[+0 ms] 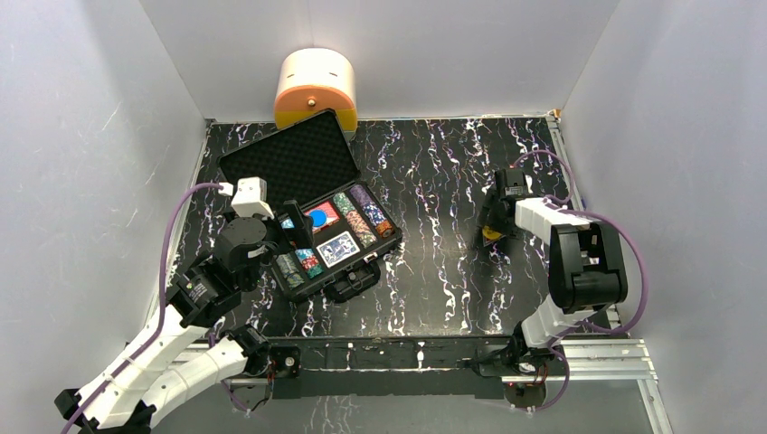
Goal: Pack up texas hold em set
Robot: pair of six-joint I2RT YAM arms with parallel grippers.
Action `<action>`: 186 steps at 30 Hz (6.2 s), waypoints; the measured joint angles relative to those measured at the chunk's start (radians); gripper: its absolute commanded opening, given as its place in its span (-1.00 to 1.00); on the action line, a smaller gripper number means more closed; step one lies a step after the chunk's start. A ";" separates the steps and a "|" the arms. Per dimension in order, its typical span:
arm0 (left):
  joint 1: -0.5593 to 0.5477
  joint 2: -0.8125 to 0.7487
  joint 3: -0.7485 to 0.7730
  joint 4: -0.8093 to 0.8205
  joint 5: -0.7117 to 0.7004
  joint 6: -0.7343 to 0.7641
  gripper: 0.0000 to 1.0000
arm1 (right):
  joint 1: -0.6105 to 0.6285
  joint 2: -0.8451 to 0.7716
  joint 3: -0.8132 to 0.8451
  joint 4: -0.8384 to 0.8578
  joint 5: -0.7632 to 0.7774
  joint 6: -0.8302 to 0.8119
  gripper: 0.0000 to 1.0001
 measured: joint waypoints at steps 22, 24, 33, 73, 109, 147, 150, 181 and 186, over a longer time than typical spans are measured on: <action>0.000 0.019 0.000 0.000 0.024 -0.024 0.97 | 0.145 -0.187 -0.100 0.122 -0.428 0.045 0.27; 0.000 0.019 0.000 0.000 0.027 -0.028 0.97 | 0.145 -0.185 -0.100 0.103 -0.484 0.094 0.27; 0.000 0.033 -0.010 0.024 0.064 -0.045 0.97 | 0.192 -0.183 -0.154 0.022 -0.597 0.245 0.27; -0.236 0.731 -0.136 0.575 0.505 -0.442 0.58 | 0.348 -0.388 -0.396 0.163 -0.558 0.800 0.23; -0.236 -0.097 0.089 -0.030 -0.520 -0.103 0.75 | 0.949 0.412 0.751 -0.188 0.045 0.084 0.25; -0.236 -0.127 0.090 -0.109 -0.520 -0.127 0.82 | 0.707 -0.091 0.275 -0.198 0.198 0.227 0.66; -0.236 -0.125 0.099 -0.129 -0.523 -0.117 0.83 | 0.666 -0.092 0.171 -0.232 0.198 0.259 0.65; -0.236 -0.119 0.133 -0.180 -0.546 -0.086 0.84 | 0.576 0.027 0.047 -0.129 0.064 0.169 -0.03; -0.236 -0.114 0.134 -0.182 -0.546 -0.085 0.84 | 0.580 0.041 0.064 -0.119 0.074 0.167 -0.03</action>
